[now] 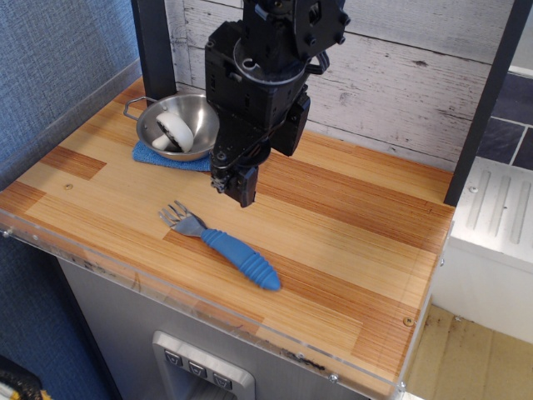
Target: Move the mushroom to the right edge of the counter.
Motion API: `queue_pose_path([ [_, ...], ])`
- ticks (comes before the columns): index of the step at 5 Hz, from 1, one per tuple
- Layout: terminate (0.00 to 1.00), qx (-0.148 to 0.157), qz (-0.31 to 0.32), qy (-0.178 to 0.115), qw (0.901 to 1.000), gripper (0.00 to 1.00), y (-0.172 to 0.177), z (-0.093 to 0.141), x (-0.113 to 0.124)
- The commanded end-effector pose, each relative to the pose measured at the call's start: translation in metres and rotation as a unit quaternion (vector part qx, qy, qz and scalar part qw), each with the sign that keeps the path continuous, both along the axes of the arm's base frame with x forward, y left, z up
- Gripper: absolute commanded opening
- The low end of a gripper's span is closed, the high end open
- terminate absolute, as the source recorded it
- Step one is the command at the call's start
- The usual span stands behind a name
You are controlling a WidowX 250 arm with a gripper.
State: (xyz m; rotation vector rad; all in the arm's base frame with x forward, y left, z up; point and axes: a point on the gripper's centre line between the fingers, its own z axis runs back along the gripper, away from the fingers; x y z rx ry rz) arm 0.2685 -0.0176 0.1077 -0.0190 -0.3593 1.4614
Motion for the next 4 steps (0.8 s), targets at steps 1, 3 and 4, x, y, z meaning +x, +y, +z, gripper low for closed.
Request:
queue_pose_path([
  [1,0.00,0.000,0.000,0.000,1.0000,1.00,0.000,0.000,0.000],
  [3,0.00,0.030,-0.013,0.018,0.9993,1.00,0.045,0.000,0.005],
  [4,0.00,0.042,-0.025,0.020,0.9986,1.00,0.064,0.002,0.009],
])
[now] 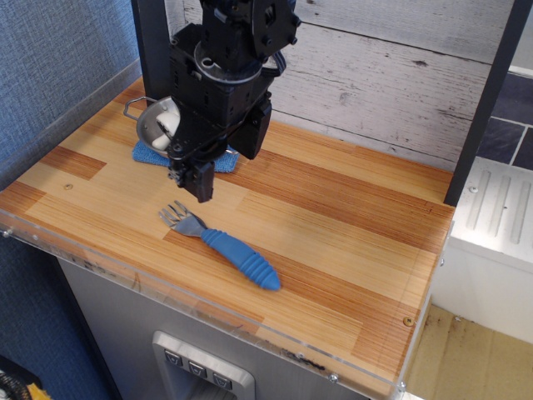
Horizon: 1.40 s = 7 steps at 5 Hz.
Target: Move the mushroom to the right edge of the counter.
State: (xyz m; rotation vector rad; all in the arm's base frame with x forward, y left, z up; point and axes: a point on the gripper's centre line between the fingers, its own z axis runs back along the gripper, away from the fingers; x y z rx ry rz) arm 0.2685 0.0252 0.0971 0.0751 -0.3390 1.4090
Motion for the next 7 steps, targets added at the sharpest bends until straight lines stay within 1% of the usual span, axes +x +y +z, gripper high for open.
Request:
queue_pose_path([
  [1,0.00,0.036,-0.044,-0.012,0.9983,1.00,0.036,0.011,0.021],
  [2,0.00,0.049,-0.065,-0.013,0.9966,1.00,0.053,0.012,0.036],
  [3,0.00,0.058,-0.066,-0.028,0.9957,1.00,0.069,0.006,0.050],
  [4,0.00,0.069,-0.071,-0.024,0.9948,1.00,0.079,0.001,0.062],
  [5,0.00,0.064,-0.065,-0.025,0.9955,1.00,0.083,-0.007,0.074],
  [7,0.00,0.075,-0.069,-0.008,0.9948,1.00,0.105,-0.026,0.098],
])
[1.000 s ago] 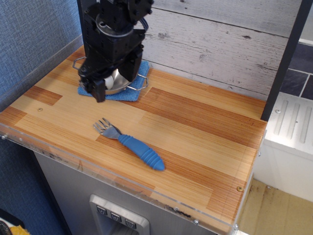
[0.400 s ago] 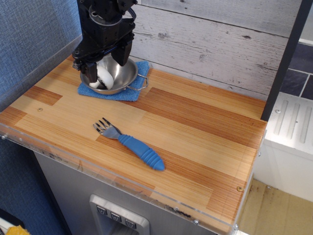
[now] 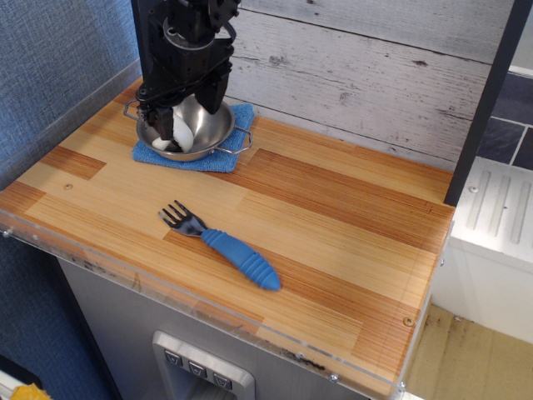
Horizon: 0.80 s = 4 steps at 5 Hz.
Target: Move the mushroom to the right edge of the counter.
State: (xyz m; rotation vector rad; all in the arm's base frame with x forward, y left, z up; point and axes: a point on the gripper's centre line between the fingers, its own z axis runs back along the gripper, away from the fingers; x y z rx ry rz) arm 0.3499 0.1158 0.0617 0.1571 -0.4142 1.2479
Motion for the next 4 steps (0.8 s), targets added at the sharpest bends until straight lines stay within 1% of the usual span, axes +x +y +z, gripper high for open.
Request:
queue_pose_path([
  [1,0.00,0.018,-0.009,-0.004,0.9998,1.00,0.022,0.000,0.022],
  [2,0.00,0.023,-0.006,-0.003,0.9997,0.00,0.026,-0.005,0.021],
  [3,0.00,0.013,-0.009,0.002,0.9999,0.00,0.021,-0.009,0.019],
  [4,0.00,0.017,-0.018,-0.003,0.9997,0.00,0.013,-0.005,0.021],
])
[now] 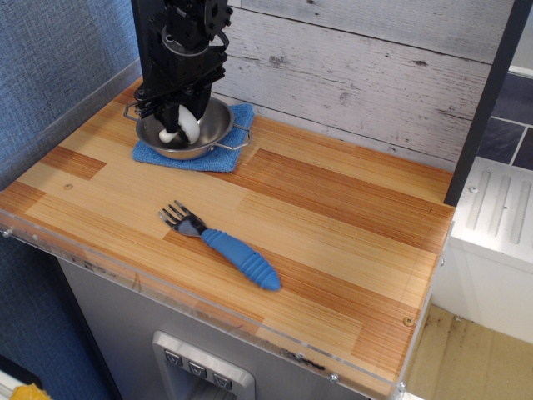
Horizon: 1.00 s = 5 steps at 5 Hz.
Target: Move the mushroom to the right edge of the counter.
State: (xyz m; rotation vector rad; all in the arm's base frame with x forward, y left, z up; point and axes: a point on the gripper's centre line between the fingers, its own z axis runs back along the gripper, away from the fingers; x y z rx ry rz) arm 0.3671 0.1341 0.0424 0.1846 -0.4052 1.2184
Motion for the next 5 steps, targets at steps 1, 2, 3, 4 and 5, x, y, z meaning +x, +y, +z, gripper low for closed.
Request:
queue_pose_path([
  [1,0.00,0.010,-0.007,-0.019,0.9997,0.00,-0.014,0.023,0.006],
  [2,0.00,0.013,-0.006,-0.029,0.9995,0.00,-0.021,0.036,0.004],
  [3,0.00,0.014,-0.004,-0.048,0.9988,0.00,-0.029,0.055,0.002],
  [4,0.00,0.026,0.008,-0.080,0.9964,0.00,-0.033,0.087,-0.004],
  [5,0.00,0.025,0.012,-0.100,0.9946,0.00,-0.042,0.106,-0.011],
])
